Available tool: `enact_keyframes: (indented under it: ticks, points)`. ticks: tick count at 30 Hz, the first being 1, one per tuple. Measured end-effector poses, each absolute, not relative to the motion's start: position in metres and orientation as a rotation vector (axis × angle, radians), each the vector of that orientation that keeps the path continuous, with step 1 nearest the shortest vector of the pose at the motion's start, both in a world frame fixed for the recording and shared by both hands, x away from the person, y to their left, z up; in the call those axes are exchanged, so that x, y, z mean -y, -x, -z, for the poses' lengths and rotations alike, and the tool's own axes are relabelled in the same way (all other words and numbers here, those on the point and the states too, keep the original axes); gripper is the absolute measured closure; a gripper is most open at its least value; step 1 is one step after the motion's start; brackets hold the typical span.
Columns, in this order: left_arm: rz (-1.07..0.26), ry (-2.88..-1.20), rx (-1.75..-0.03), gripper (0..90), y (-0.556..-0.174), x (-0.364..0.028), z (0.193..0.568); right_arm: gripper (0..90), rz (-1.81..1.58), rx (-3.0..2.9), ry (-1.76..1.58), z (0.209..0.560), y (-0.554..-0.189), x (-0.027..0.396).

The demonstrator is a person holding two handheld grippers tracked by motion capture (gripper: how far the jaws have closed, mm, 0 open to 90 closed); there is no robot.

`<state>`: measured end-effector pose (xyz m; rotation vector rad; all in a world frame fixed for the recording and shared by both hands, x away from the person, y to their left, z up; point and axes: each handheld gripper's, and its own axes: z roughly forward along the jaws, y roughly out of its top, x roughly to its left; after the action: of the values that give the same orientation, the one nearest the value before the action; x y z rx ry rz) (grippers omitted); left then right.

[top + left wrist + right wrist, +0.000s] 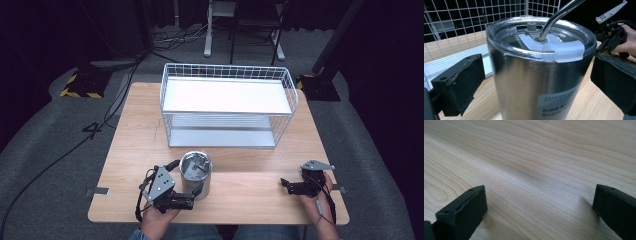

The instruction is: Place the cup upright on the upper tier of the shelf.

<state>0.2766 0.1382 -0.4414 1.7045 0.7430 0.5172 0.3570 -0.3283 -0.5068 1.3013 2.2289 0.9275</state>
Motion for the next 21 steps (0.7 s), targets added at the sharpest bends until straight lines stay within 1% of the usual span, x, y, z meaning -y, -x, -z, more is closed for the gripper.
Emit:
enact_keyframes:
  ticks: [13,21]
  points:
    - [-0.531,-1.673,-0.757,0.0,-0.29,-0.121,0.453,0.0,-0.928,-2.228,-1.301,0.507,-0.357,0.328]
    - [-0.57,-1.68,-0.763,0.0,-0.294,-0.114,0.46,0.0,-0.928,-2.229,-1.301,0.507,-0.357,0.328]
